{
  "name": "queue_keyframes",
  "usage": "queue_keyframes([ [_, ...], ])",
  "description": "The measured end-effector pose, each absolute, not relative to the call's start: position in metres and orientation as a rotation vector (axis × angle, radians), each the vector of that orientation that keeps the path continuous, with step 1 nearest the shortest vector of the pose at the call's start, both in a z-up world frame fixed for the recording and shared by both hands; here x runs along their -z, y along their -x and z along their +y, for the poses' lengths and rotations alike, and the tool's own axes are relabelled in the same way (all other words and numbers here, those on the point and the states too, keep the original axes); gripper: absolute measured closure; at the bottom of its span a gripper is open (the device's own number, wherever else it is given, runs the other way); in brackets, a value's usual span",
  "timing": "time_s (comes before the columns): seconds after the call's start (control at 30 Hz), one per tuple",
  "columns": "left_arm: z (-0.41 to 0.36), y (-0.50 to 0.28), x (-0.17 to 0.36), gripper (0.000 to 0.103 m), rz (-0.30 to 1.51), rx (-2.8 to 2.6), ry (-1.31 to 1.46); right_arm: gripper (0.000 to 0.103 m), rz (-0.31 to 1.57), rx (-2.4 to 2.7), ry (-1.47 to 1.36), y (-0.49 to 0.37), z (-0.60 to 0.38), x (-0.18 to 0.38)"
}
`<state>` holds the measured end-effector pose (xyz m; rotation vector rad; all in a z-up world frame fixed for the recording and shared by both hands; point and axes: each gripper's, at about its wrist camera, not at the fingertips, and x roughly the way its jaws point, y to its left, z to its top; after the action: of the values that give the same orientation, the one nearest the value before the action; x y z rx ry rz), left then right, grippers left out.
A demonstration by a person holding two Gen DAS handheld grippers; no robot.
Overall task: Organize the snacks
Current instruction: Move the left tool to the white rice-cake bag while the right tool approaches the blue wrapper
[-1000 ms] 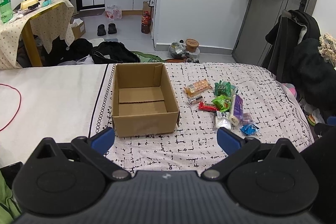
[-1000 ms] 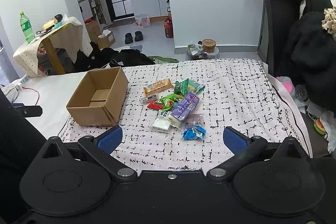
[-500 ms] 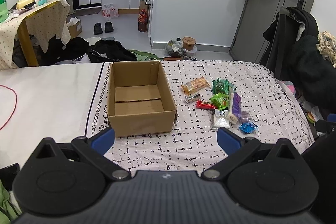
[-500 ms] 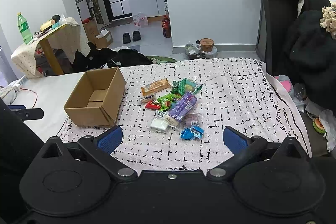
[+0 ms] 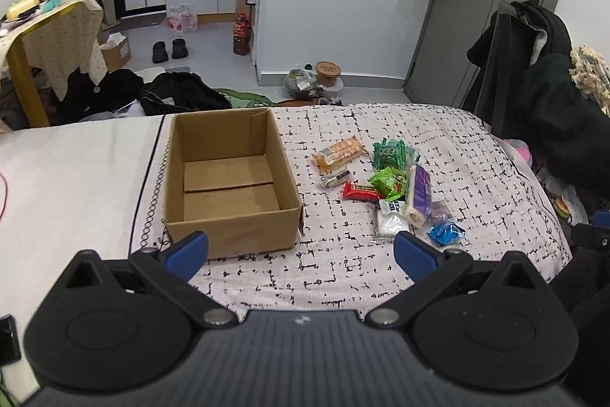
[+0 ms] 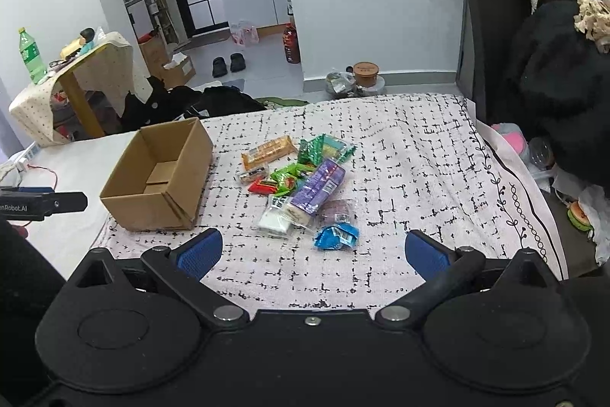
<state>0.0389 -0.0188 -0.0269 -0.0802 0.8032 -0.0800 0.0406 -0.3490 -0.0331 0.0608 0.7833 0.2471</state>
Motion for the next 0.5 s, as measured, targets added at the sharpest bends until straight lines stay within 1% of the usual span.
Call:
queue_keyframes([
  [0.27,-0.029,-0.070,0.038,0.000,0.815,0.168,0.049,0.001,0.779,-0.243,-0.062,-0.048,-0.349,0.046],
  [0.4,-0.040,-0.087,0.047,0.000,0.823,0.209,0.026,0.006,0.792,-0.240,-0.075,-0.054,-0.346,0.055],
  [0.5,-0.050,-0.101,0.058,0.000,0.840,0.226,-0.008,0.006,0.793,-0.235,-0.067,-0.057,-0.341,0.062],
])
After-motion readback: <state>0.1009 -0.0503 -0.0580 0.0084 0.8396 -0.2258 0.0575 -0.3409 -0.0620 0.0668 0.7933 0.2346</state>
